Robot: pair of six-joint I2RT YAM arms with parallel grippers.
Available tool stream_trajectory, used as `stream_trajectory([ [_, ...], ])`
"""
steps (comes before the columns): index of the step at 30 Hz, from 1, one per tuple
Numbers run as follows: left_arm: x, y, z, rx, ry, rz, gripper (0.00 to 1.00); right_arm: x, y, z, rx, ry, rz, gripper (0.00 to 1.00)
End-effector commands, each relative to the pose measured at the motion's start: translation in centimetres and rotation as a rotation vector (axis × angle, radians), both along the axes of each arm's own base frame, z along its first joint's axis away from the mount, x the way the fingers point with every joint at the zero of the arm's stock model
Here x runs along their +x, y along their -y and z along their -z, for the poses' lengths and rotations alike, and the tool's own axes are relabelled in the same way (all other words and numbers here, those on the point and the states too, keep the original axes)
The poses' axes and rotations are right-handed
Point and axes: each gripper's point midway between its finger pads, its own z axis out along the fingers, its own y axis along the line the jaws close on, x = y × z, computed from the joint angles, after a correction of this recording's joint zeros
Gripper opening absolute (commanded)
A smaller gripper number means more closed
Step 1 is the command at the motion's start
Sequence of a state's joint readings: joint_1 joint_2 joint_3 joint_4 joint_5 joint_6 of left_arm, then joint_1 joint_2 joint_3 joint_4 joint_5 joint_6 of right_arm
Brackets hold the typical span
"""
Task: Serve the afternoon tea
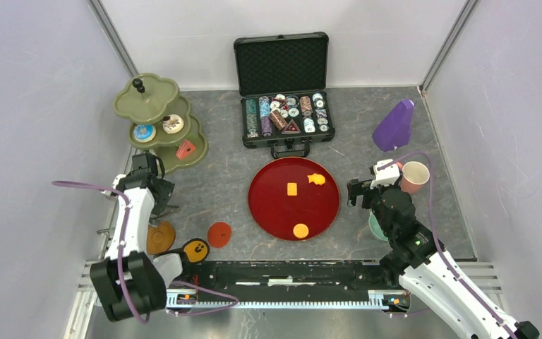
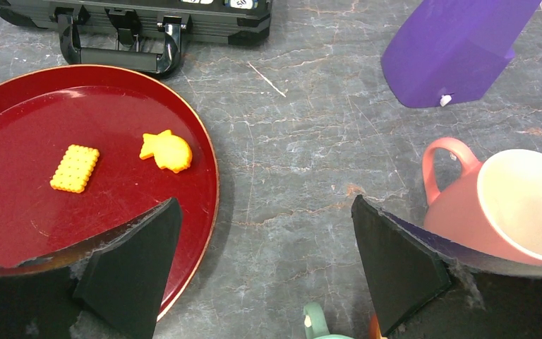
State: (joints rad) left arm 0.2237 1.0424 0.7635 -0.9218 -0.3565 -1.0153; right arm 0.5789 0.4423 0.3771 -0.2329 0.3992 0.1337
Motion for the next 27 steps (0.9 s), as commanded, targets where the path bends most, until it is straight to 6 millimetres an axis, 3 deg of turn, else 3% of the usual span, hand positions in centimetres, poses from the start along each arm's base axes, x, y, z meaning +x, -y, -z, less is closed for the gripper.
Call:
stream_trajectory([
  [1, -1.3, -0.7, 1.2, -0.066, -0.064, -0.169, 1.0, 0.3, -0.5, -0.7, 0.027, 0.034, -0.014, 0.98],
  [9, 0.8, -3.0, 4.6, -0.136, -0.049, -0.229, 1.0, 0.3, -0.7, -0.8, 0.034, 0.044, -0.02, 0.98],
  [18, 1.0, -2.7, 7.7, -0.201, -0.168, -0.243, 0.99, 0.2, -0.5, -1.0, 0.038, 0.05, -0.013, 0.98],
  [21, 0.6, -2.2, 8.2, -0.223, -0.19, -0.249, 0.91, 0.3, -0.4, -0.8, 0.029, 0.039, -0.007, 0.98],
  [24, 0.3, -2.0, 8.3, -0.223, -0.187, -0.253, 0.73, 0.2, -0.3, -0.8, 0.028, 0.033, -0.005, 0.98],
  [27, 0.0, -2.0, 8.1, -0.215, -0.167, -0.26, 0.68, 0.2, -0.3, -0.9, 0.036, 0.048, -0.005, 0.98],
])
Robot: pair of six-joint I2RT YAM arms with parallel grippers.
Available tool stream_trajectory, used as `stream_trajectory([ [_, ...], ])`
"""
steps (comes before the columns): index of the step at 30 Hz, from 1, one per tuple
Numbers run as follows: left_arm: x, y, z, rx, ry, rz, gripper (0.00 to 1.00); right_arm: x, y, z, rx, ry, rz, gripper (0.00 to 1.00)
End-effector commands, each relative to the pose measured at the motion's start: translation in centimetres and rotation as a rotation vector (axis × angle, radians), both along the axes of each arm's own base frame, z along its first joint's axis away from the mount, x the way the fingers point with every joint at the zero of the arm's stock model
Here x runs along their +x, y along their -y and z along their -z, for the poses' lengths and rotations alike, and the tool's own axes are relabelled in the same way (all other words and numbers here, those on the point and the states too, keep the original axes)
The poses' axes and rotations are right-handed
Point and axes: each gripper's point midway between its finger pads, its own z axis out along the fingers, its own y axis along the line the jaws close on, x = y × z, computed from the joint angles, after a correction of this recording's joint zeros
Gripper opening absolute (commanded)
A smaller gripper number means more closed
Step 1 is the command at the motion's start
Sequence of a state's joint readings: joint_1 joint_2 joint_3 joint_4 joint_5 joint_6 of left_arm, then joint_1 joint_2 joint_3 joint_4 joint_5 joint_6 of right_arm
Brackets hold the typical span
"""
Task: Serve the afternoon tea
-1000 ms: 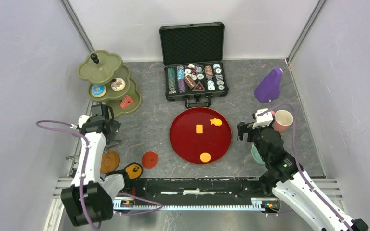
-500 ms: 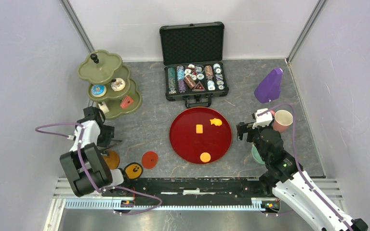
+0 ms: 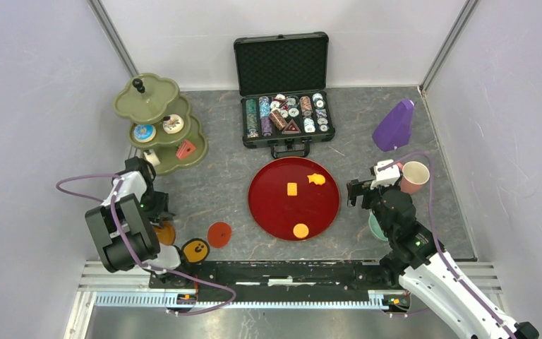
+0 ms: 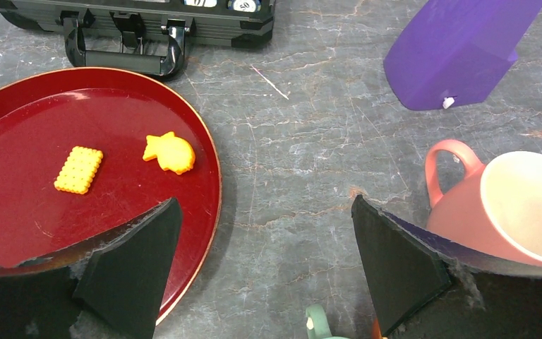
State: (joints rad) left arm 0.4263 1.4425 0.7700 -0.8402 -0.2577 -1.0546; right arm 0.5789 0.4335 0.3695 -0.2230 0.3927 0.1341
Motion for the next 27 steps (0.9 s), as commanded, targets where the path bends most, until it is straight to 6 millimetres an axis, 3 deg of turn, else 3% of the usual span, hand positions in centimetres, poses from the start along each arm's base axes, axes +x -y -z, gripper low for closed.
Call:
stream_trajectory([
  [1, 1.2, 0.1, 0.5, 0.0, 0.089, -0.053, 0.66, 0.3, -0.3, -1.0, 0.03, 0.044, -0.003, 0.98],
  [9, 1.4, 0.5, -2.1, 0.008, 0.164, -0.057, 0.57, 0.3, -0.4, -0.7, 0.024, 0.034, -0.003, 0.98],
  [15, 2.1, 1.2, -4.6, 0.007, 0.299, -0.065, 0.43, 0.3, -0.4, -0.4, 0.014, 0.011, -0.008, 0.98],
  [18, 1.9, 1.1, -5.2, 0.025, 0.323, -0.065, 0.42, 0.3, -0.4, -0.7, 0.022, 0.027, -0.005, 0.98],
  [24, 1.8, -0.1, -5.1, 0.07, 0.26, -0.057, 0.88, 0.4, -0.5, -0.3, 0.013, 0.013, -0.009, 0.98],
  [27, 1.4, -1.1, -4.2, 0.095, 0.172, -0.056, 1.0, 0.3, -0.5, -0.5, 0.017, 0.022, -0.011, 0.98],
])
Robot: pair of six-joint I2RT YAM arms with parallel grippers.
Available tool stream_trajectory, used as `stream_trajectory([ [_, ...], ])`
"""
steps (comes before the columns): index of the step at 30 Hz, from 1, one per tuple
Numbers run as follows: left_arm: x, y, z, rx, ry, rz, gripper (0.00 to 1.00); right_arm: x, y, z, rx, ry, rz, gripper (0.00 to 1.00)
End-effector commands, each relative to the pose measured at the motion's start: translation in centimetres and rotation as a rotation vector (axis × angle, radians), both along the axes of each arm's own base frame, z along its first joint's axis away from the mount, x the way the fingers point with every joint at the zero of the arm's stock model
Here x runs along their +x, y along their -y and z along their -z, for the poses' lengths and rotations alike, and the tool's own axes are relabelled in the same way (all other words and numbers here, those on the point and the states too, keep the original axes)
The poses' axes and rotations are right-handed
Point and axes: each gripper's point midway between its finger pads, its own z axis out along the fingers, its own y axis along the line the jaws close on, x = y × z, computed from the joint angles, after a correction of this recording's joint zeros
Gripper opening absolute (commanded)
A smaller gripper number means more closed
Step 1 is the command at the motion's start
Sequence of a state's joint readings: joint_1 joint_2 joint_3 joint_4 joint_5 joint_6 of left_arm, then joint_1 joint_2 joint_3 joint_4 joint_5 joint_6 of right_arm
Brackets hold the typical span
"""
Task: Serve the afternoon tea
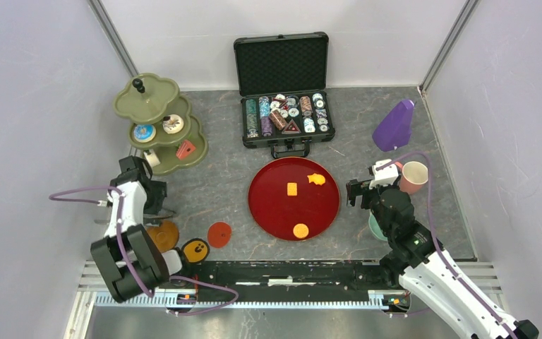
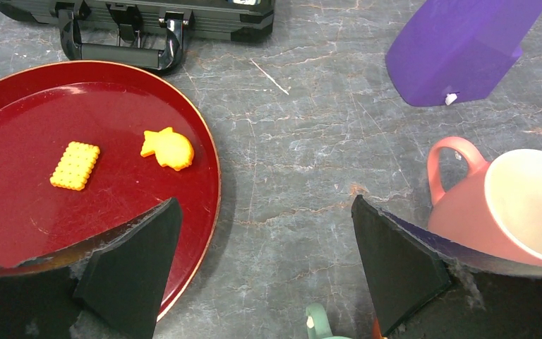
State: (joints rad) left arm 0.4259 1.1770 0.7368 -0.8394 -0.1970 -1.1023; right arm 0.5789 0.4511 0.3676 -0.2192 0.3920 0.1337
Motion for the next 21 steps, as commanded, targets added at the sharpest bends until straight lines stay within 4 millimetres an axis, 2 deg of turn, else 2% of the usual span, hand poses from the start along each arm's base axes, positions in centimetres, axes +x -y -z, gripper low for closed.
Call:
stream_trajectory([
  [1, -0.2, -2.1, 0.4, 0.056, -0.097, -0.031, 1.0, 0.3, -0.4, -1.0, 0.03, 0.042, -0.009, 0.98],
  [9, 0.2, -4.7, 1.8, 0.096, -0.175, -0.05, 1.0, 0.2, -0.3, -1.1, 0.029, 0.038, -0.006, 0.98],
  [15, 0.7, -4.3, 3.2, 0.031, -0.163, -0.045, 0.96, 0.3, -0.5, -0.9, 0.025, 0.033, -0.015, 0.98],
  [21, 0.6, -4.4, 3.8, 0.031, -0.139, -0.054, 0.78, 0.0, -0.3, -1.6, 0.049, 0.063, -0.009, 0.98],
])
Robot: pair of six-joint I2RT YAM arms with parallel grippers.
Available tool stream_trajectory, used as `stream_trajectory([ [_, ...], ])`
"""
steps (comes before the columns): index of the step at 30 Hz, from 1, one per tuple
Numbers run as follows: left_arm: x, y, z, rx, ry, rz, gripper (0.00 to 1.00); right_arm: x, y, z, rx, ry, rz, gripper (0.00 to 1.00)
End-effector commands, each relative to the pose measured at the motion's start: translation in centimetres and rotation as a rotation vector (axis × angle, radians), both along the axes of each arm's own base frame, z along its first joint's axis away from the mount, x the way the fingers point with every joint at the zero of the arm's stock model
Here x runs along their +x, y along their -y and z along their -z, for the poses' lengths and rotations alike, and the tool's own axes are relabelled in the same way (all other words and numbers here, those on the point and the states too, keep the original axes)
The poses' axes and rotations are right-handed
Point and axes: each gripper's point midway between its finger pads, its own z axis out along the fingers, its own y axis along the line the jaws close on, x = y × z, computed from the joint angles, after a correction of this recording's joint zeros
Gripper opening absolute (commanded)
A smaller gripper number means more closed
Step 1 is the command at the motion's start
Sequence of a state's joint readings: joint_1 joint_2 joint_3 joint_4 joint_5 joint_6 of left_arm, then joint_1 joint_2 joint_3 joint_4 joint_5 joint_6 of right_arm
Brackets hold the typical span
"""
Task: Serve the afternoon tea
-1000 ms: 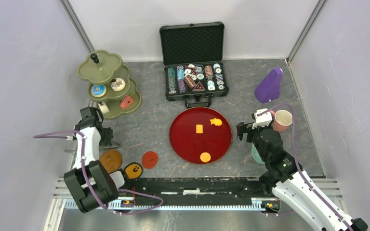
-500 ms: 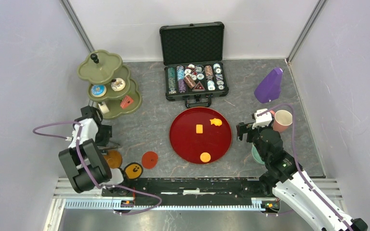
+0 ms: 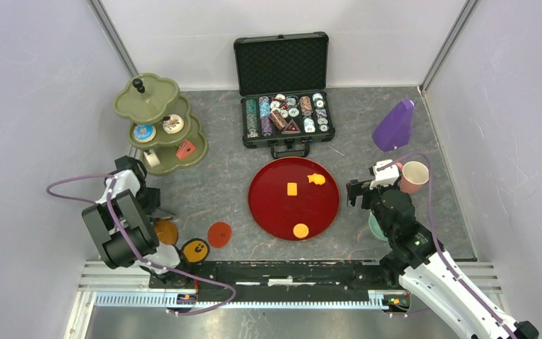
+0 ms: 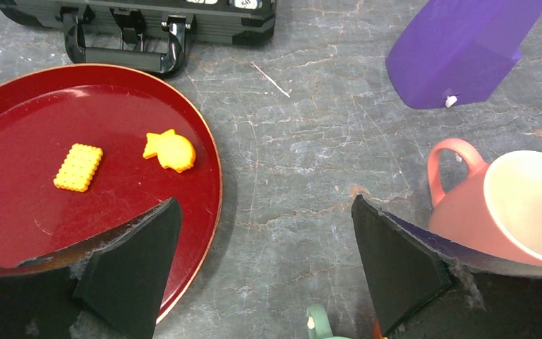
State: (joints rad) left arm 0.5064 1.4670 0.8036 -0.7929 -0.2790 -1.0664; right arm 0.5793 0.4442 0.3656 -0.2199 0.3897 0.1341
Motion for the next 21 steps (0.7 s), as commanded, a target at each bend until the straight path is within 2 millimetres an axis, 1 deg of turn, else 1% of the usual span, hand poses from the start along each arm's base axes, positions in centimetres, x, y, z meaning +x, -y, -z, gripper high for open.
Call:
stream_trajectory([
  [1, 1.1, -1.0, -0.2, 0.045, 0.07, 0.013, 0.74, 0.1, -0.3, -1.7, 0.051, 0.07, -0.007, 0.98],
  [4, 1.3, -1.0, -0.4, 0.05, 0.093, 0.024, 0.65, 0.1, -0.4, -1.6, 0.049, 0.067, -0.011, 0.98],
  [5, 1.1, -0.9, -0.4, 0.049, 0.089, 0.026, 0.61, 0.1, -0.4, -1.4, 0.042, 0.054, -0.012, 0.98],
  [6, 0.9, -0.8, -0.3, 0.044, 0.082, 0.021, 0.59, 0.1, -0.4, -1.2, 0.036, 0.044, -0.013, 0.98],
  [11, 1.2, 0.0, -0.5, 0.015, 0.12, 0.03, 0.57, 0.2, -0.5, -1.1, 0.029, 0.034, -0.015, 0.98],
  [13, 1.2, -0.1, -0.9, 0.026, 0.135, 0.036, 0.54, 0.3, -0.5, -1.0, 0.027, 0.036, -0.016, 0.98],
  [16, 1.4, 0.3, -1.6, 0.023, 0.16, 0.056, 0.52, 0.3, -0.5, -0.7, 0.019, 0.024, -0.01, 0.98],
  [21, 0.9, 1.3, -2.5, 0.015, 0.216, 0.063, 0.51, 0.4, -0.3, -0.5, 0.011, 0.017, -0.002, 0.98],
])
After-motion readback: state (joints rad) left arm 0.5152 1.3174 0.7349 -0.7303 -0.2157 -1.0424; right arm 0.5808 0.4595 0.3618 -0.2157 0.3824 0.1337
